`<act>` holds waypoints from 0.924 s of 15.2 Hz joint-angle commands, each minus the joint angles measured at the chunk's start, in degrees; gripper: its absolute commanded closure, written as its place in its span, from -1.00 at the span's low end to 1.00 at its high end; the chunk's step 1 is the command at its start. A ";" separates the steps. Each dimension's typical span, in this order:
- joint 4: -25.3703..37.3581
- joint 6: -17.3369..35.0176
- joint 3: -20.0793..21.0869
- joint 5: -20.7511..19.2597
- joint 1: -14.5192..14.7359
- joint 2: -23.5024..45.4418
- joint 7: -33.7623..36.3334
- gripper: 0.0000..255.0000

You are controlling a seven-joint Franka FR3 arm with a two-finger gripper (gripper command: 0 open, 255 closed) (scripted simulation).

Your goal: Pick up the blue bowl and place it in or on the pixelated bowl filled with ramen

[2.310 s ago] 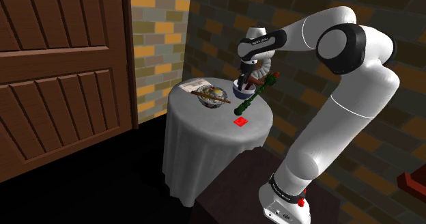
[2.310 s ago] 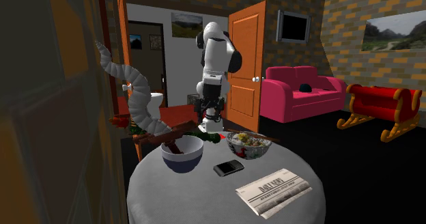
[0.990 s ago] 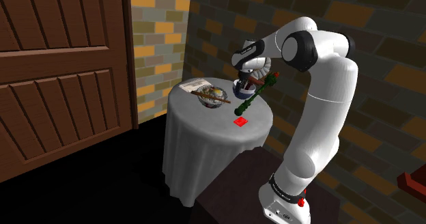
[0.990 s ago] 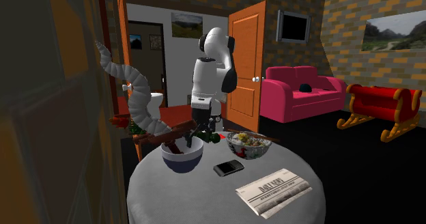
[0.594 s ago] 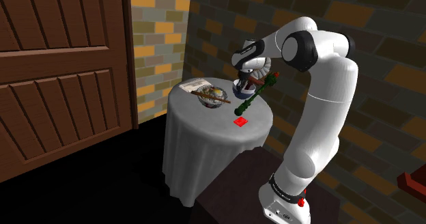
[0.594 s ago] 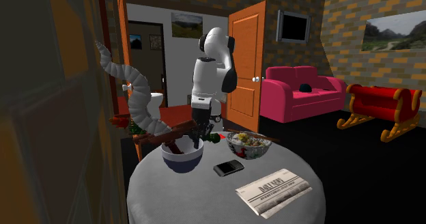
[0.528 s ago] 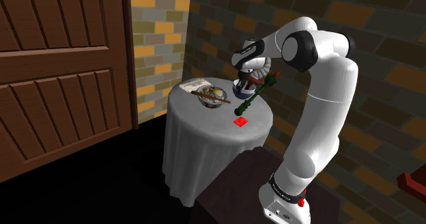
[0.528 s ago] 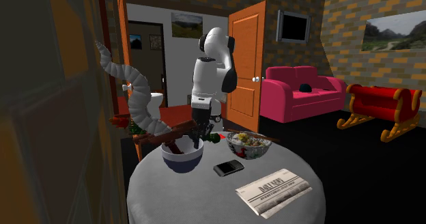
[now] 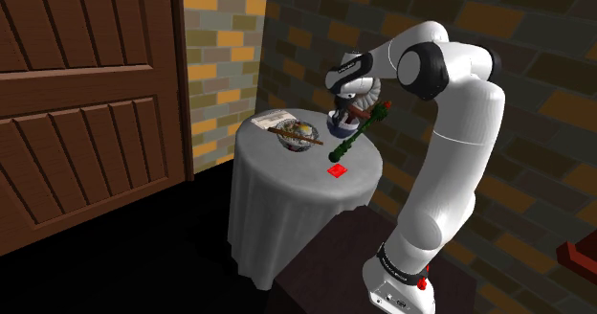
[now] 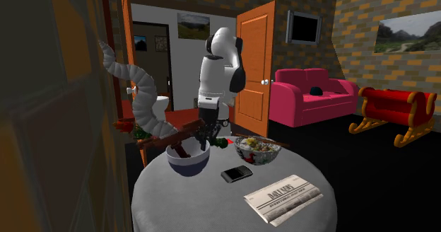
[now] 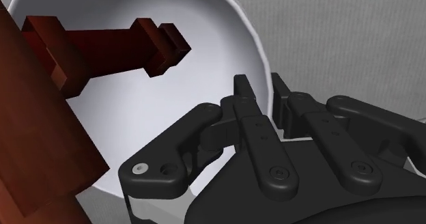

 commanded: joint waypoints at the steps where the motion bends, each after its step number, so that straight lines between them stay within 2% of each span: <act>1: 0.53 -1.27 -0.20 -0.49 0.13 -0.95 0.19 1.00; 14: 5.93 -10.41 -0.63 -2.39 0.68 -5.04 0.80 1.00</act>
